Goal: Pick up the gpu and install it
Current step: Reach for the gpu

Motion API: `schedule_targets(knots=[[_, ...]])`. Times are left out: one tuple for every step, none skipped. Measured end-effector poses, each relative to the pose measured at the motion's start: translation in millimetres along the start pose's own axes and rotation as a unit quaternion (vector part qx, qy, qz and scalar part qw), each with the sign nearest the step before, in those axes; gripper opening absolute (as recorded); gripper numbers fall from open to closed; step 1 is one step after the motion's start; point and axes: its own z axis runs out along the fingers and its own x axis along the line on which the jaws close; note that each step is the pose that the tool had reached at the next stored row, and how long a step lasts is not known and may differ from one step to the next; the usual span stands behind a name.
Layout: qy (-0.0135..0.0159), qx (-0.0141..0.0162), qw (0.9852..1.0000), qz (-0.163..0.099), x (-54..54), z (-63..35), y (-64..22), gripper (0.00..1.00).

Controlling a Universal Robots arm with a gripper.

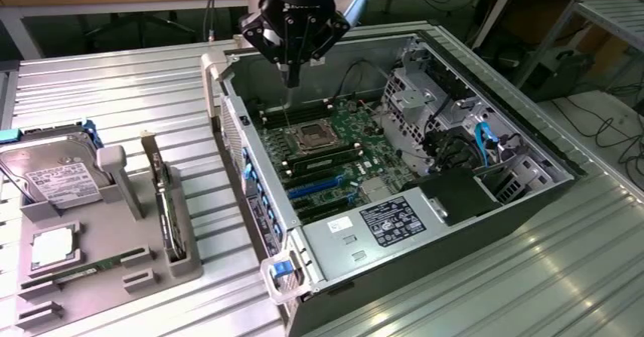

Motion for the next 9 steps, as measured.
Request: schedule_targets(knots=[[0.0000, 0.0000, 1.0000, 0.000, 0.3, 0.0, 0.0, 0.11], [0.0000, 0.0000, 1.0000, 0.000, 0.6, 0.0, -0.1, 0.11], [0.0000, 0.0000, 1.0000, 0.000, 0.8, 0.0, -0.1, 0.11], [0.0000, 0.0000, 1.0000, 0.000, 1.2, 0.0, -0.1, 0.11], [0.0000, 0.0000, 1.0000, 0.000, 1.5, 0.0, -0.1, 0.11], [0.0000, 0.0000, 1.0000, 0.000, 1.7, 0.0, -0.2, 0.11], [0.0000, 0.0000, 1.0000, 0.000, 1.9, 0.0, -0.2, 0.11], [0.0000, 0.0000, 1.0000, 0.000, 2.1, 0.0, -0.2, 0.11], [0.0000, 0.0000, 1.0000, 0.000, 2.7, -0.1, -0.2, 0.11]])
